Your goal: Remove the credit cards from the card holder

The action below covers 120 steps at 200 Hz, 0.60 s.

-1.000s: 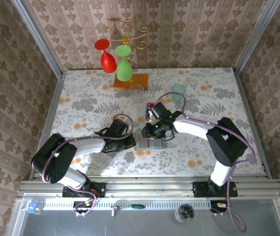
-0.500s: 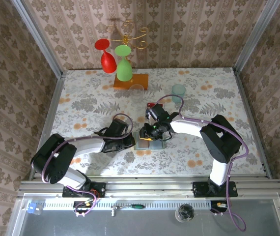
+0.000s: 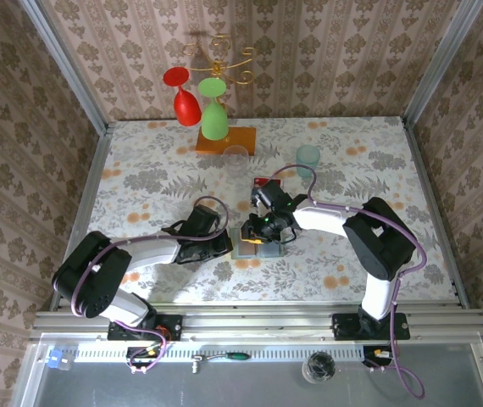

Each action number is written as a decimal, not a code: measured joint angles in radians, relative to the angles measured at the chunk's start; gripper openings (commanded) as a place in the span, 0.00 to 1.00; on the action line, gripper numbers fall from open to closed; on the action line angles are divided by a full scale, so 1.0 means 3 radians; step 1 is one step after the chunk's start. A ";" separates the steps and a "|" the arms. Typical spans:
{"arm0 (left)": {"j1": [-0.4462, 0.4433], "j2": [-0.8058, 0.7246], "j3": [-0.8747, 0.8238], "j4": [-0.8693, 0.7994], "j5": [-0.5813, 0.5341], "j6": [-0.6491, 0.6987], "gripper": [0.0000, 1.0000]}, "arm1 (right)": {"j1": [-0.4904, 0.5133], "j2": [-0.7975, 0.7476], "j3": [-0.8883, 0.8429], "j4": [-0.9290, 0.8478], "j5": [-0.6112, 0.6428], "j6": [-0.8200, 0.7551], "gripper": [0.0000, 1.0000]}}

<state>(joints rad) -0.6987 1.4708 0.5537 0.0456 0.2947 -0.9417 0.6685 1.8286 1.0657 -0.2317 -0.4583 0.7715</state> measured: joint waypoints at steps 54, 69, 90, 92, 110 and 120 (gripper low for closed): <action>0.0000 0.0000 0.0000 0.0000 0.0000 0.0000 0.01 | 0.0000 0.0084 -0.0003 -0.0024 0.0001 -0.0004 0.28; 0.0000 0.0000 0.0000 -0.0001 0.0000 0.0000 0.01 | 0.0000 0.0099 -0.0003 -0.0043 0.0003 -0.0005 0.28; 0.0000 0.0000 0.0000 -0.0005 0.0000 0.0000 0.01 | 0.0000 0.0099 -0.0003 -0.0072 0.0006 -0.0018 0.28; 0.0000 0.0000 0.0000 -0.0006 0.0000 0.0000 0.01 | 0.0000 0.0099 -0.0003 -0.0078 0.0008 -0.0020 0.28; 0.0000 0.0000 0.0000 -0.0027 0.0000 0.0000 0.01 | 0.0000 0.0098 -0.0003 -0.0118 0.0029 -0.0032 0.28; 0.0000 0.0000 0.0000 -0.0034 0.0000 0.0000 0.01 | 0.0000 0.0094 -0.0001 -0.0135 0.0046 -0.0042 0.28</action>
<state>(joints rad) -0.6987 1.4708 0.5537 0.0353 0.2947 -0.9417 0.6685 1.8568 1.0653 -0.2722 -0.4446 0.7589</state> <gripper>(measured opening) 0.051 0.278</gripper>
